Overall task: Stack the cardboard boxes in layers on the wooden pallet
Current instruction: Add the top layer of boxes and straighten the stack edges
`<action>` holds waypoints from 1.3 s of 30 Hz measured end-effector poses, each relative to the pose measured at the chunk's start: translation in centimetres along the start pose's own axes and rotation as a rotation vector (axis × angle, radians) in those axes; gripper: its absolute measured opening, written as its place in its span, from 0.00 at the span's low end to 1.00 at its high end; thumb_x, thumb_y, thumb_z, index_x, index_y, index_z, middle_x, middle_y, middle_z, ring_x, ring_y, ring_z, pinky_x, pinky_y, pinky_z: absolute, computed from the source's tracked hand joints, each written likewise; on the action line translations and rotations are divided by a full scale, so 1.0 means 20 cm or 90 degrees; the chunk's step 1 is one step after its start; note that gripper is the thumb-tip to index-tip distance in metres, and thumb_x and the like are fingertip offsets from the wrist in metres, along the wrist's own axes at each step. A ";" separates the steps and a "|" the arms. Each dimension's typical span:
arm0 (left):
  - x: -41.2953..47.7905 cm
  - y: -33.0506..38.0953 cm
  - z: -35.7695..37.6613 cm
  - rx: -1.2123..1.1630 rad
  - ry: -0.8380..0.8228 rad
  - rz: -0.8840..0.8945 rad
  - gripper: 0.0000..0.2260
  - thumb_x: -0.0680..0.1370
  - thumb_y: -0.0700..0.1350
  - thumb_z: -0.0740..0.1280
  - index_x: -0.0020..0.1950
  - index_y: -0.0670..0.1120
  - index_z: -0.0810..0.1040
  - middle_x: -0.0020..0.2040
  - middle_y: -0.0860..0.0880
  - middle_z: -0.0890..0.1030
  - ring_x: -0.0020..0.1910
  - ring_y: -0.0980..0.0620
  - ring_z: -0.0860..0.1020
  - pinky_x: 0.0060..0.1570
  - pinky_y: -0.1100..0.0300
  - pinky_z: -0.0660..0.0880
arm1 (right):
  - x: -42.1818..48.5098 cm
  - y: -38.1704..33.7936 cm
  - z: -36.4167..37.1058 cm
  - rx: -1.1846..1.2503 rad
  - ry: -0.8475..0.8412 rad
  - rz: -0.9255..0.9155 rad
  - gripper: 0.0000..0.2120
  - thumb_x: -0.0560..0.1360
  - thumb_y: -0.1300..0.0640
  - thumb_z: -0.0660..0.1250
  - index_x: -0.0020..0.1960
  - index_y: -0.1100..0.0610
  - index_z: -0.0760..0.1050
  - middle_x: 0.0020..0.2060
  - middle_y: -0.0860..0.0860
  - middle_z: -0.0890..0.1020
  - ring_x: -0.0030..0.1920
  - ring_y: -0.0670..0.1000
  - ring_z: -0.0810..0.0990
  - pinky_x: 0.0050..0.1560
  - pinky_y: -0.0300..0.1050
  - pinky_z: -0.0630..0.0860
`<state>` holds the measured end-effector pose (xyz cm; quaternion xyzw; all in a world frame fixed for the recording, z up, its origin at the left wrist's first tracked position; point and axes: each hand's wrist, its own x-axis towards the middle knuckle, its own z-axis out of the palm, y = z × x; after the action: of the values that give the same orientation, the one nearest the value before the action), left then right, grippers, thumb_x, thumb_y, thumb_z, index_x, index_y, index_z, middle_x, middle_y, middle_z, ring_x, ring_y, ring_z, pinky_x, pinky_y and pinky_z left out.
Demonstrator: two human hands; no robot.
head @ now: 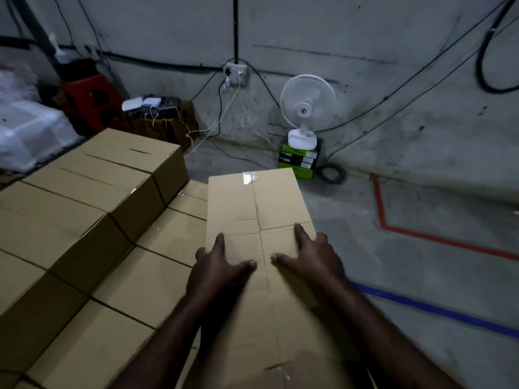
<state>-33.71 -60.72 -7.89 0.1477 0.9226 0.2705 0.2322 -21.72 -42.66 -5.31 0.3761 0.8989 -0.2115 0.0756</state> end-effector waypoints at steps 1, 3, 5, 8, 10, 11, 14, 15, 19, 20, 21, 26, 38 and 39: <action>0.07 0.05 0.00 -0.008 0.005 0.002 0.52 0.62 0.74 0.71 0.80 0.59 0.52 0.71 0.41 0.65 0.66 0.40 0.72 0.60 0.49 0.75 | 0.08 0.01 -0.05 -0.006 0.012 -0.007 0.50 0.67 0.23 0.64 0.80 0.42 0.50 0.70 0.59 0.65 0.66 0.61 0.72 0.59 0.53 0.74; 0.21 0.15 0.00 -0.024 0.016 0.002 0.51 0.62 0.75 0.70 0.78 0.59 0.55 0.70 0.41 0.66 0.65 0.39 0.73 0.59 0.49 0.75 | 0.27 0.01 -0.14 -0.015 0.026 -0.021 0.50 0.66 0.23 0.65 0.80 0.41 0.51 0.69 0.60 0.66 0.66 0.62 0.72 0.58 0.53 0.74; 0.35 0.24 -0.02 -0.037 0.035 0.002 0.49 0.61 0.75 0.71 0.76 0.57 0.59 0.68 0.40 0.68 0.62 0.39 0.74 0.58 0.49 0.76 | 0.46 0.00 -0.22 -0.019 0.030 -0.042 0.50 0.65 0.23 0.66 0.79 0.41 0.52 0.68 0.60 0.67 0.65 0.63 0.73 0.58 0.54 0.75; 0.66 0.38 -0.03 -0.057 0.063 -0.013 0.48 0.62 0.73 0.73 0.76 0.56 0.60 0.67 0.39 0.69 0.62 0.39 0.74 0.58 0.49 0.76 | 0.84 -0.05 -0.29 -0.022 0.027 -0.071 0.50 0.65 0.23 0.67 0.79 0.41 0.52 0.69 0.61 0.67 0.65 0.63 0.73 0.59 0.54 0.76; 0.87 0.46 -0.04 -0.063 0.079 -0.021 0.49 0.62 0.71 0.74 0.77 0.57 0.59 0.67 0.39 0.68 0.63 0.38 0.74 0.58 0.49 0.75 | 1.07 -0.08 -0.31 -0.019 0.020 -0.083 0.51 0.65 0.23 0.67 0.80 0.41 0.52 0.69 0.61 0.66 0.66 0.63 0.73 0.60 0.54 0.75; 1.00 0.50 -0.04 -0.062 0.085 -0.026 0.49 0.62 0.71 0.74 0.77 0.57 0.59 0.67 0.39 0.68 0.63 0.38 0.74 0.58 0.49 0.75 | 1.20 -0.09 -0.33 -0.014 0.015 -0.087 0.51 0.65 0.23 0.67 0.80 0.41 0.51 0.70 0.61 0.66 0.66 0.63 0.72 0.60 0.54 0.75; 1.29 0.64 -0.07 -0.063 0.090 -0.045 0.50 0.62 0.71 0.74 0.78 0.58 0.57 0.70 0.39 0.66 0.64 0.38 0.73 0.58 0.49 0.75 | 1.52 -0.12 -0.40 -0.006 0.010 -0.091 0.51 0.65 0.24 0.68 0.80 0.41 0.52 0.70 0.61 0.66 0.67 0.63 0.71 0.61 0.54 0.74; 1.35 0.69 -0.08 -0.061 0.090 -0.049 0.50 0.62 0.71 0.74 0.78 0.58 0.56 0.71 0.38 0.65 0.65 0.37 0.73 0.58 0.48 0.75 | 1.61 -0.13 -0.42 -0.003 0.012 -0.094 0.51 0.65 0.24 0.68 0.80 0.41 0.52 0.70 0.60 0.66 0.67 0.63 0.71 0.61 0.54 0.74; 1.60 0.86 -0.12 -0.065 0.103 -0.089 0.51 0.64 0.71 0.74 0.79 0.58 0.53 0.74 0.39 0.62 0.67 0.38 0.72 0.58 0.49 0.74 | 1.97 -0.18 -0.55 -0.012 -0.004 -0.128 0.50 0.64 0.24 0.68 0.78 0.40 0.53 0.69 0.60 0.67 0.67 0.63 0.72 0.60 0.53 0.74; 1.65 0.89 -0.13 -0.070 0.109 -0.099 0.50 0.64 0.70 0.74 0.79 0.58 0.53 0.75 0.40 0.62 0.67 0.38 0.71 0.58 0.49 0.74 | 2.04 -0.20 -0.57 -0.020 -0.012 -0.137 0.50 0.64 0.24 0.68 0.78 0.40 0.53 0.69 0.60 0.67 0.67 0.63 0.71 0.60 0.53 0.74; 1.72 0.91 -0.13 -0.080 0.120 -0.114 0.50 0.65 0.70 0.74 0.80 0.58 0.53 0.75 0.40 0.61 0.68 0.38 0.71 0.58 0.49 0.74 | 2.14 -0.22 -0.59 -0.030 -0.021 -0.151 0.50 0.64 0.24 0.68 0.79 0.40 0.53 0.69 0.60 0.67 0.67 0.63 0.71 0.60 0.53 0.74; 2.02 0.98 -0.12 -0.129 0.193 -0.204 0.49 0.65 0.69 0.74 0.79 0.58 0.54 0.74 0.41 0.63 0.67 0.39 0.72 0.57 0.50 0.74 | 2.62 -0.38 -0.59 -0.066 -0.082 -0.249 0.51 0.64 0.23 0.67 0.79 0.41 0.52 0.69 0.60 0.66 0.67 0.63 0.71 0.61 0.54 0.73; 2.53 0.94 0.01 -0.295 0.389 -0.494 0.50 0.64 0.65 0.78 0.79 0.55 0.57 0.73 0.41 0.65 0.66 0.40 0.72 0.55 0.52 0.74 | 3.48 -0.87 -0.34 -0.160 -0.306 -0.529 0.47 0.69 0.30 0.70 0.79 0.41 0.50 0.68 0.59 0.66 0.63 0.63 0.75 0.60 0.56 0.78; 2.56 0.92 0.02 -0.307 0.398 -0.513 0.50 0.64 0.65 0.78 0.79 0.55 0.57 0.73 0.41 0.65 0.66 0.40 0.72 0.56 0.51 0.74 | 3.52 -0.91 -0.30 -0.164 -0.323 -0.543 0.47 0.69 0.30 0.71 0.79 0.41 0.51 0.68 0.59 0.66 0.63 0.63 0.74 0.60 0.55 0.78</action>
<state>-74.20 -25.31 -15.50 -0.3604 0.8432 0.3944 0.0595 -84.15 -6.21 -14.75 -0.0995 0.9446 -0.1957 0.2439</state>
